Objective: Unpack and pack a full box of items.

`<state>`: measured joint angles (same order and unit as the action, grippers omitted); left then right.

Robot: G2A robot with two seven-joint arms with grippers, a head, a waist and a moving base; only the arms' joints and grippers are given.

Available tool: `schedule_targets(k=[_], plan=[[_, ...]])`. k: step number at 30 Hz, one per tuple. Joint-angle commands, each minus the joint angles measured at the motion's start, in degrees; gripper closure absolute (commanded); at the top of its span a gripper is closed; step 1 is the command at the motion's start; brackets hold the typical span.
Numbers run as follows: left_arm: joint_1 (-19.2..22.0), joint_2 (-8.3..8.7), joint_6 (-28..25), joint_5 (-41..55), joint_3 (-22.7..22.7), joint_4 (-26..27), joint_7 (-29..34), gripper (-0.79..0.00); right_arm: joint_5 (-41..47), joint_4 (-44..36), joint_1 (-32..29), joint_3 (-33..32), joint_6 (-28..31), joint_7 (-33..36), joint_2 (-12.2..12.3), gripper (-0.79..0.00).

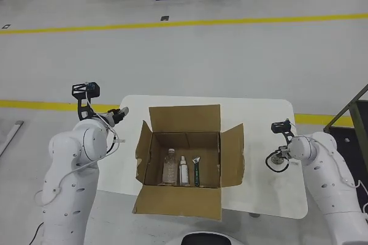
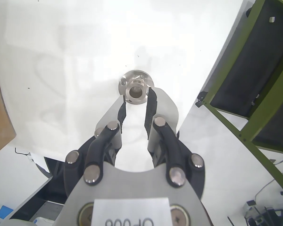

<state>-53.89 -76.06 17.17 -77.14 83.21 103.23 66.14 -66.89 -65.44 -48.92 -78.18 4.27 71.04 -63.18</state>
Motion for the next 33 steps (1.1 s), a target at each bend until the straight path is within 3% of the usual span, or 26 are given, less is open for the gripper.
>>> schedule_targets(k=[1,9,33], plan=[[0.0,0.0,0.0,0.0,0.0,0.0,0.0,-0.785,0.1,1.4,0.9,0.8,-0.1,-0.4,-0.2,-0.243],[0.0,0.0,0.0,0.0,0.0,0.0,0.0,-0.785,-0.8,5.4,2.8,3.1,0.0,-1.5,-0.6,-0.289],[0.0,0.0,0.0,0.0,0.0,0.0,0.0,-0.785,-0.5,10.0,3.4,5.1,-1.4,-4.6,-1.1,-0.299]])
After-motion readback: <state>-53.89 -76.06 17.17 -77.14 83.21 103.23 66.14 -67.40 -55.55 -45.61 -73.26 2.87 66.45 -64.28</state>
